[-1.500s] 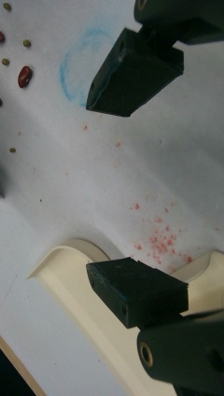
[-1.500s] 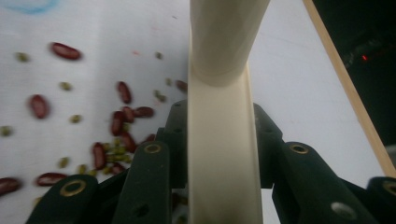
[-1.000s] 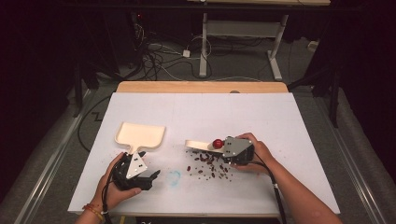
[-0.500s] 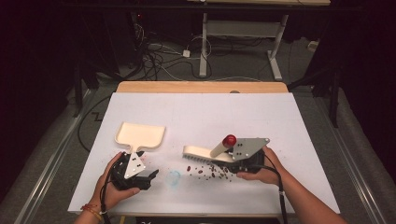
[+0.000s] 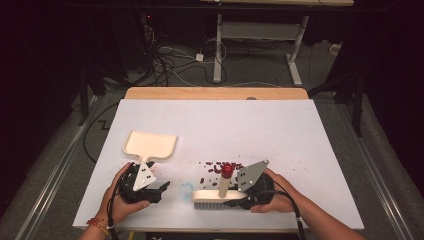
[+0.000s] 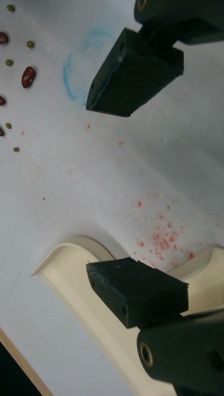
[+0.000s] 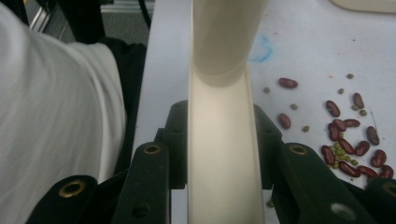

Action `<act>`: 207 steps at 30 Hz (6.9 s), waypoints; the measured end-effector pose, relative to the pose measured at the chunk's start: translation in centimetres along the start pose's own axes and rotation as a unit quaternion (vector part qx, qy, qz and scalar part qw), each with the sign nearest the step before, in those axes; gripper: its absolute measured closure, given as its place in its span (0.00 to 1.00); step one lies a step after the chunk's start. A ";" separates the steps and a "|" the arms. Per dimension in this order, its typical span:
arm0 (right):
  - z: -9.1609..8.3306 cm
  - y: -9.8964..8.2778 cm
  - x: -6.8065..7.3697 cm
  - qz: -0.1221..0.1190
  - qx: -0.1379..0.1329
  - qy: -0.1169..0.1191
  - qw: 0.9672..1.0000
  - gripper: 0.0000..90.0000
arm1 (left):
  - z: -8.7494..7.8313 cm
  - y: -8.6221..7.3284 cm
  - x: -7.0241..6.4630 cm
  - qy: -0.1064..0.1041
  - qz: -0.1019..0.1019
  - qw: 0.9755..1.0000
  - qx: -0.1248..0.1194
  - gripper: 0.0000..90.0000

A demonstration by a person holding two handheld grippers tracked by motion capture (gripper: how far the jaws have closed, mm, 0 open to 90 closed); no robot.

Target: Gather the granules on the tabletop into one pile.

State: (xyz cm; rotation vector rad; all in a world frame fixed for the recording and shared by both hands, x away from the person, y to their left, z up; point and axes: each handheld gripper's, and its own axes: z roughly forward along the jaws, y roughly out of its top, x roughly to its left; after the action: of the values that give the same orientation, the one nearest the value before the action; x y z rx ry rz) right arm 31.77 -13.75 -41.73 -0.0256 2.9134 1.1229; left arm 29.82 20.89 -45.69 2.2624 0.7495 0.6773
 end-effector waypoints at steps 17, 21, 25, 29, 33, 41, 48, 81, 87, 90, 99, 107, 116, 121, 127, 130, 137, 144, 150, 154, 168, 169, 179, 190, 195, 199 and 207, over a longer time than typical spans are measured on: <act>-0.3 -0.9 -6.5 0.053 0.001 -0.025 0.998 0.75 | 0.5 0.0 -0.2 -0.010 0.005 1.000 0.010 0.21; -0.3 -1.1 -7.6 0.065 0.000 -0.030 0.997 0.75 | 0.6 0.0 -0.2 -0.012 0.005 1.000 0.012 0.21; -0.4 -1.0 -8.0 0.067 0.003 -0.034 0.997 0.75 | 0.6 0.0 -0.3 -0.013 0.006 1.000 0.014 0.21; -0.7 -0.8 -8.1 0.061 0.002 -0.051 0.997 0.75 | 0.6 0.0 -0.3 -0.013 0.006 1.000 0.014 0.21; -1.1 -0.9 -8.1 0.059 -0.005 -0.058 0.997 0.75 | 0.7 0.0 -0.3 -0.014 0.007 1.000 0.014 0.21; -4.0 -0.5 -6.0 0.034 -0.041 -0.054 0.997 0.75 | 0.6 0.0 -0.3 -0.014 0.008 1.000 0.017 0.21; -5.9 -2.1 -3.6 0.012 -0.039 -0.018 0.999 0.75 | 0.8 0.1 -0.5 -0.018 0.008 1.000 0.018 0.21; -3.5 -3.0 -9.0 0.080 -0.064 -0.046 0.994 0.75 | 0.9 0.3 -0.6 -0.026 0.022 0.999 0.022 0.21; -2.5 0.1 -6.2 0.149 -0.118 -0.107 0.976 0.75 | 0.2 0.1 -0.1 -0.015 0.010 1.000 0.015 0.21; -0.8 1.9 -4.5 0.173 -0.133 -0.123 0.968 0.75 | -0.1 0.0 0.3 -0.008 0.004 1.000 0.011 0.21; 5.1 3.9 -3.3 0.262 -0.128 -0.145 0.946 0.75 | -0.3 -0.2 0.3 -0.011 0.008 1.000 0.009 0.21; 5.6 1.7 -5.1 0.323 -0.113 -0.196 0.919 0.74 | -0.2 -0.3 0.3 -0.015 0.008 1.000 0.008 0.21; 2.9 -0.9 -4.5 0.354 -0.119 -0.218 0.902 0.75 | -0.2 -0.1 0.0 -0.018 0.014 1.000 0.013 0.21; 1.5 -1.6 -4.3 0.362 -0.121 -0.220 0.898 0.75 | 0.0 -0.1 -0.1 -0.022 0.014 1.000 0.014 0.21; -0.3 -1.4 -4.0 0.350 -0.142 -0.225 0.898 0.75 | 0.1 0.0 -0.1 -0.026 0.018 0.999 0.015 0.21; -1.9 -1.0 -3.5 0.330 -0.155 -0.240 0.900 0.75 | 0.1 -0.1 -0.1 -0.026 0.018 0.999 0.016 0.21; -5.5 -2.7 -2.4 0.303 -0.156 -0.294 0.893 0.75 | 0.1 -0.1 -0.2 -0.024 0.019 0.999 0.020 0.21; -6.3 -5.0 -2.7 0.292 -0.111 -0.378 0.872 0.75 | 0.3 0.1 -0.3 -0.025 0.024 0.999 0.024 0.21; -4.6 -5.8 -3.7 0.297 -0.071 -0.401 0.864 0.75 | 0.4 0.1 -0.3 -0.027 0.024 0.999 0.022 0.21; -3.0 -5.6 -4.0 0.294 -0.052 -0.396 0.869 0.75 | 0.4 0.0 -0.3 -0.027 0.022 0.999 0.020 0.22; 2.6 -1.0 -2.4 0.217 -0.037 -0.395 0.892 0.75 | 0.5 0.1 -0.4 -0.029 0.025 0.999 0.023 0.22; 2.8 -0.8 -2.3 0.211 -0.037 -0.398 0.892 0.75 | 0.5 0.1 -0.4 -0.030 0.025 0.999 0.023 0.22; 2.5 -0.2 -2.2 0.192 -0.047 -0.396 0.897 0.75 | 0.3 0.0 -0.3 -0.028 0.025 0.999 0.022 0.22; -1.2 -2.2 -7.1 0.088 -0.127 -0.331 0.931 0.75 | 0.6 0.2 -0.2 -0.029 0.019 0.999 0.026 0.22; 0.6 -2.0 -10.4 0.039 -0.109 -0.276 0.954 0.75 | 0.8 0.2 -0.2 -0.028 0.021 0.999 0.028 0.22; 2.2 -1.4 -11.0 0.019 -0.101 -0.237 0.966 0.75 | 0.9 0.0 -0.2 -0.031 0.020 0.999 0.032 0.22; 2.3 -2.1 -10.3 -0.019 -0.094 -0.157 0.983 0.74 | 0.5 -0.4 -0.3 -0.031 0.018 0.999 0.033 0.22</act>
State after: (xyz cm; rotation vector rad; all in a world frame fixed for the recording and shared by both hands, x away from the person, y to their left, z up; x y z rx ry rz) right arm 42.15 -13.65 -44.62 0.0839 2.5161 1.2628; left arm 29.79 20.75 -46.39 2.3515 0.7129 0.6043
